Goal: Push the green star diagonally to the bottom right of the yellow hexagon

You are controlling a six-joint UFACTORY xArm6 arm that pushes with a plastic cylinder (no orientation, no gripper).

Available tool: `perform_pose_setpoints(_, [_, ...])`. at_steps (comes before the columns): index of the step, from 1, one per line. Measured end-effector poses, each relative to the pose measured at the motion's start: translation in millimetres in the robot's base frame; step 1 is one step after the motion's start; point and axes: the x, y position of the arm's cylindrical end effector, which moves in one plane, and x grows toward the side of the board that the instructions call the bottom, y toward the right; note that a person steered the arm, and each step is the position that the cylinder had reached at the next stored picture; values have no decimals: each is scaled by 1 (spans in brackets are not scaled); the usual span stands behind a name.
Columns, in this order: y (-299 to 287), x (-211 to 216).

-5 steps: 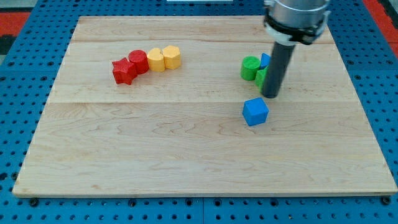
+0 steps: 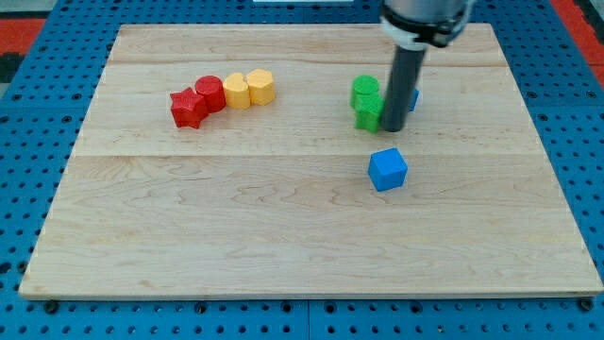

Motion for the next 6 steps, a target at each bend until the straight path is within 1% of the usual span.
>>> perform_pose_setpoints(1, [-27,0])
perform_pose_setpoints(3, [16,-8])
perform_pose_setpoints(4, [-23,-25])
perform_pose_setpoints(5, [-64,-27])
perform_pose_setpoints(6, [-55,-7])
